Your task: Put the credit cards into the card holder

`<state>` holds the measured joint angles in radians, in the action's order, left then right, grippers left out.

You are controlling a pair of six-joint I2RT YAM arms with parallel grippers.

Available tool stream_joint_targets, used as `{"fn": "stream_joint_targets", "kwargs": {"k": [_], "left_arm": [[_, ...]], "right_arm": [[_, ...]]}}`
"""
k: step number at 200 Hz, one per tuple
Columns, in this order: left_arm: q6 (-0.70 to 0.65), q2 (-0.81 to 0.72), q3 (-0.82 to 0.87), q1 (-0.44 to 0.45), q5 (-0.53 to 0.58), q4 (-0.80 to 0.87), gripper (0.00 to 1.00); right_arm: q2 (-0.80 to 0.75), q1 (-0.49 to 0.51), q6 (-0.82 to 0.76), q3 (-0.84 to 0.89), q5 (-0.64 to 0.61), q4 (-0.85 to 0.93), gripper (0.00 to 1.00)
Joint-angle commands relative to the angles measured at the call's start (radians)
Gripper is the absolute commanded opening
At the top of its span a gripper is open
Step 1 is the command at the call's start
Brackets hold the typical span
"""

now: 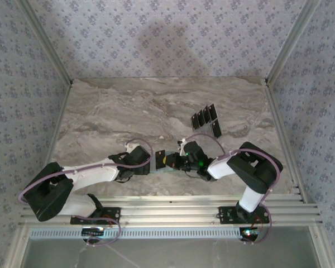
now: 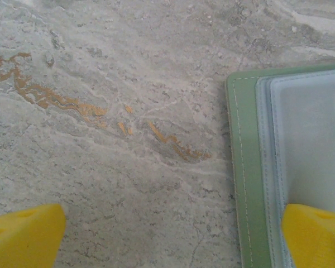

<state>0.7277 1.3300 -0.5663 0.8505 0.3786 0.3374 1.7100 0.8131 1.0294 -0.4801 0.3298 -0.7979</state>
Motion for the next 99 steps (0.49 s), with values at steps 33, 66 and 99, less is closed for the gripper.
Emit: {"fn": "stream_joint_targets", "kwargs": {"k": [33, 66, 99], "left_arm": [[0.006, 0.014, 0.013, -0.006, 0.003, 0.018, 1.00], [0.007, 0.014, 0.013, -0.006, 0.003, 0.020, 1.00], [0.006, 0.015, 0.013, -0.007, 0.003, 0.018, 1.00]], "right_arm": [[0.021, 0.012, 0.013, 0.039, -0.005, -0.027, 0.00], [0.022, 0.014, 0.019, 0.059, -0.006, -0.038, 0.00], [0.029, 0.018, 0.022, 0.063, -0.002, -0.046, 0.00]]}}
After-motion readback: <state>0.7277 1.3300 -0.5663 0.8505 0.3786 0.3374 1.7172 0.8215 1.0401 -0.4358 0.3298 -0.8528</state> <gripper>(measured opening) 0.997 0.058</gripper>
